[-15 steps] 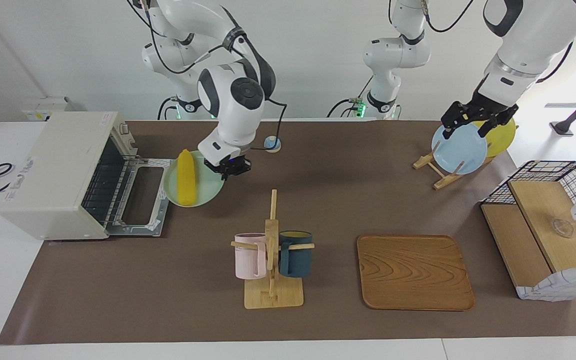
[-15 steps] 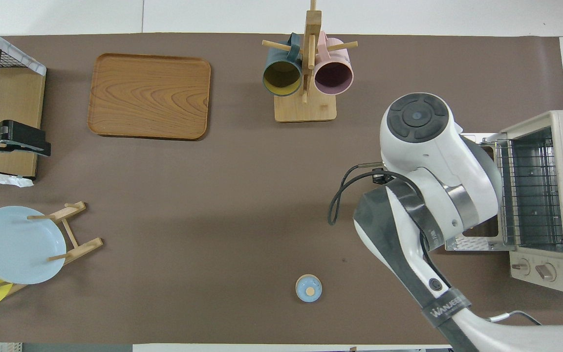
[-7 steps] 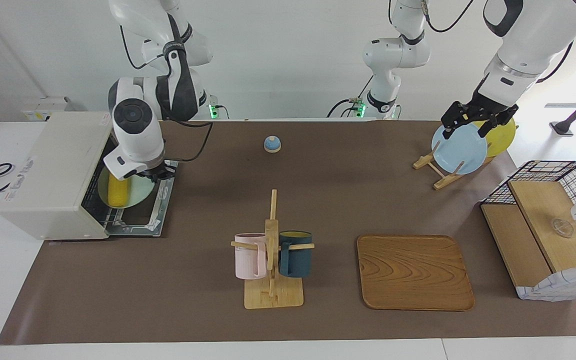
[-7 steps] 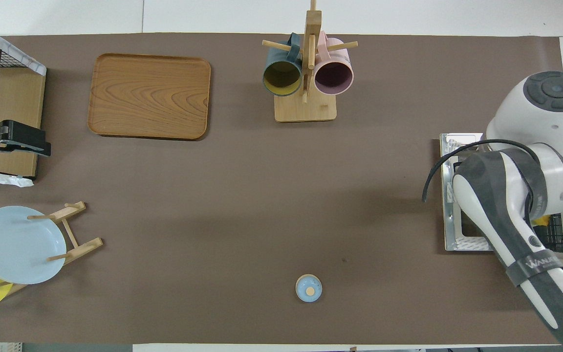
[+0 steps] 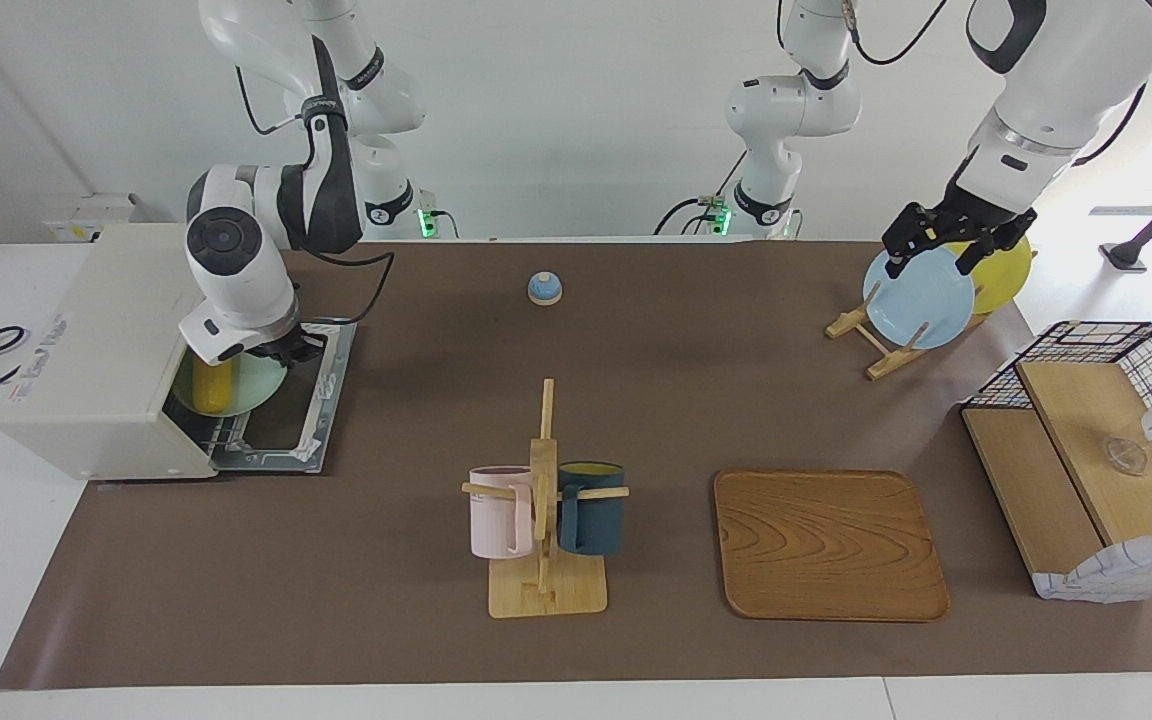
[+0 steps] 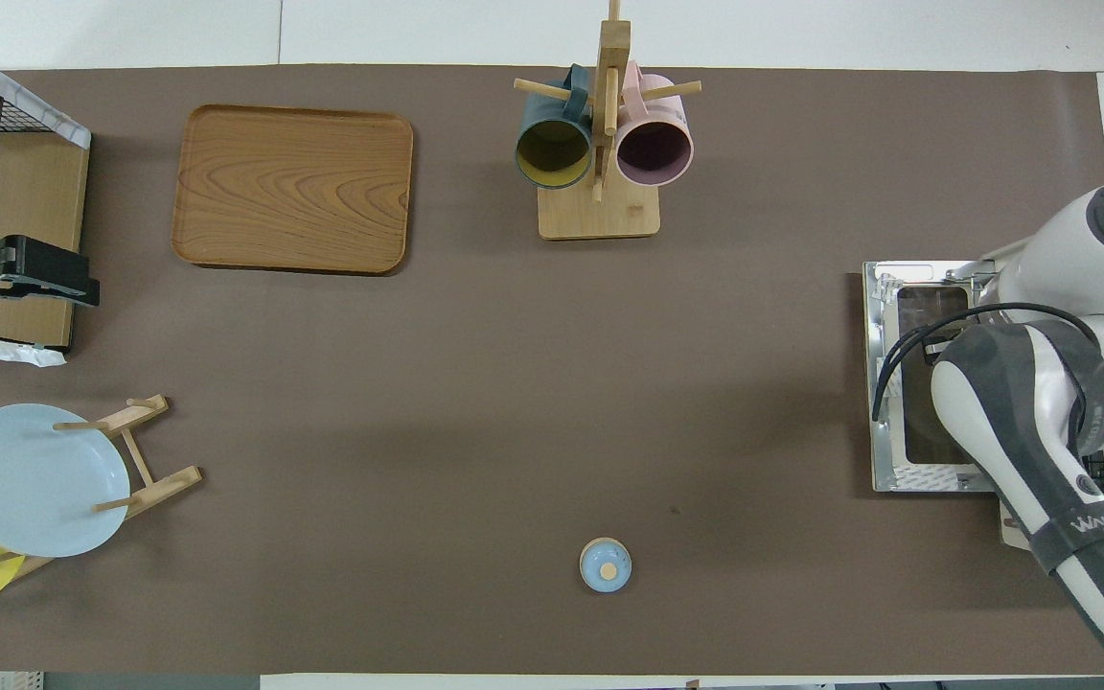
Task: Put corn in oven
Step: 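Carry the corn with the right gripper into the open oven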
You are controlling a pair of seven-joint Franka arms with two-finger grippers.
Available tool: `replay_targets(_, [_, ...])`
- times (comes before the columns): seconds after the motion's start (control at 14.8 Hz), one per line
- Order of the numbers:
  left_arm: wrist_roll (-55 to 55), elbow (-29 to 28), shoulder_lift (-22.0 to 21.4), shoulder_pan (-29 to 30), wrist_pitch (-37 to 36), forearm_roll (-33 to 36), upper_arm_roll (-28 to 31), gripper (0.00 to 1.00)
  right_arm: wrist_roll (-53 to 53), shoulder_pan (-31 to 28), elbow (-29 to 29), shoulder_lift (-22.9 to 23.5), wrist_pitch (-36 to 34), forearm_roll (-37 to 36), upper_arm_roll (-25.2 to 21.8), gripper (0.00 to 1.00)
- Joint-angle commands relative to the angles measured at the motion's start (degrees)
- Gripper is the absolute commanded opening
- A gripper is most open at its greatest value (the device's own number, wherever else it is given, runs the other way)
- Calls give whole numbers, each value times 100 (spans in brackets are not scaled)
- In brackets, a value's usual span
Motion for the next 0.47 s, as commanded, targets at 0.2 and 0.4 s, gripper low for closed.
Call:
replay_targets(0.2, [33,-211,-172,58,79,37,-35,100,-381,-436,-304,-148,245,-38,88,0])
replay_targets(0.4, [33,-211,-172,58,79,37,-35,100,-372,-428,-322,-148,245,-11,88,7])
